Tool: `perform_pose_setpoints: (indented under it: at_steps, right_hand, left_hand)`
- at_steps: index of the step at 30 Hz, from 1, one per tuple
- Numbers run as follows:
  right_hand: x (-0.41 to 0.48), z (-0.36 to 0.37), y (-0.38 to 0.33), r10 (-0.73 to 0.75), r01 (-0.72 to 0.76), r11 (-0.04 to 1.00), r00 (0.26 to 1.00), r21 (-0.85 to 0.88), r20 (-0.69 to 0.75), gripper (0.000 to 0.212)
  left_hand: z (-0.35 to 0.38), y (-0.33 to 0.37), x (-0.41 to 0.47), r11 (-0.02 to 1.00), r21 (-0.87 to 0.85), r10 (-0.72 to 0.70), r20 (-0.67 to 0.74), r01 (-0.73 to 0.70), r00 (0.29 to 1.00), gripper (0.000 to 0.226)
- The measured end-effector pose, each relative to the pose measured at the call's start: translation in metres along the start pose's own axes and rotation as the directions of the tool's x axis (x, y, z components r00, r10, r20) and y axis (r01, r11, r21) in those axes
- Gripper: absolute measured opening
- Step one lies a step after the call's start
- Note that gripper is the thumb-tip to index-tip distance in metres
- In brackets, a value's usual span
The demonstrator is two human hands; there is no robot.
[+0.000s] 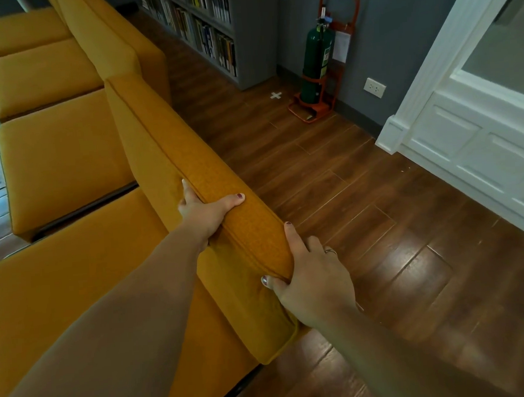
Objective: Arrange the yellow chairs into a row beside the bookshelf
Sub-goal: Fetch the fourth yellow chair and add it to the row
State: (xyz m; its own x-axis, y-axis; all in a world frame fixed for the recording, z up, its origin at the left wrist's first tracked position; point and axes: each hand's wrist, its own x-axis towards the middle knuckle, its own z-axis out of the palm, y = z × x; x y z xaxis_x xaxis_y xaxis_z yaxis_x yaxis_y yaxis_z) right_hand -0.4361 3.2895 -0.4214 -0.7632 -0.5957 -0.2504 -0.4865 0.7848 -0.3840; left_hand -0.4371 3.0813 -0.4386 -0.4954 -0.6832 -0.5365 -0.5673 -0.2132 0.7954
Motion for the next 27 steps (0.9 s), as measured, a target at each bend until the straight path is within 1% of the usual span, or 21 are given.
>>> perform_pose_setpoints:
  at_steps: [13, 17, 19, 20, 22, 24, 27]
  right_hand:
    - [0.005, -0.006, -0.012, 0.077, -0.074, 0.997, 0.994, -0.036, 0.079, 0.097]
    - [0.004, -0.006, -0.013, 0.088, -0.085, 0.996, 0.994, -0.037, 0.068, 0.101]
    - [0.003, -0.007, -0.015, 0.105, -0.102, 0.994, 0.992, -0.039, 0.072, 0.100]
    - [0.002, -0.007, -0.016, 0.124, -0.121, 0.992, 0.989, -0.044, 0.076, 0.100]
    - [-0.002, -0.006, -0.021, 0.187, -0.183, 0.981, 0.979, -0.058, 0.081, 0.099]
    - [-0.011, -0.002, -0.029, 0.265, -0.261, 0.963, 0.961, -0.066, 0.074, 0.096]
    - [-0.032, 0.005, -0.046, 0.367, -0.366, 0.930, 0.928, -0.030, 0.069, 0.093]
  left_hand:
    - [-0.007, 0.001, 0.010, 0.998, 0.069, 0.002, 0.041, -0.005, 0.999, 0.130]
    - [-0.012, 0.004, 0.002, 0.983, 0.178, 0.026, 0.040, -0.033, 0.999, 0.129]
    - [-0.012, 0.005, -0.007, 0.958, 0.269, 0.094, 0.043, -0.103, 0.995, 0.123]
    - [-0.012, 0.005, -0.013, 0.929, 0.339, 0.141, 0.050, -0.149, 0.989, 0.115]
    - [-0.013, 0.003, -0.027, 0.828, 0.510, 0.211, 0.105, -0.235, 0.972, 0.092]
    - [-0.019, 0.001, -0.040, 0.722, 0.635, 0.186, 0.203, -0.274, 0.961, 0.075]
    - [-0.053, -0.001, -0.058, 0.530, 0.774, 0.102, 0.348, -0.347, 0.932, 0.072]
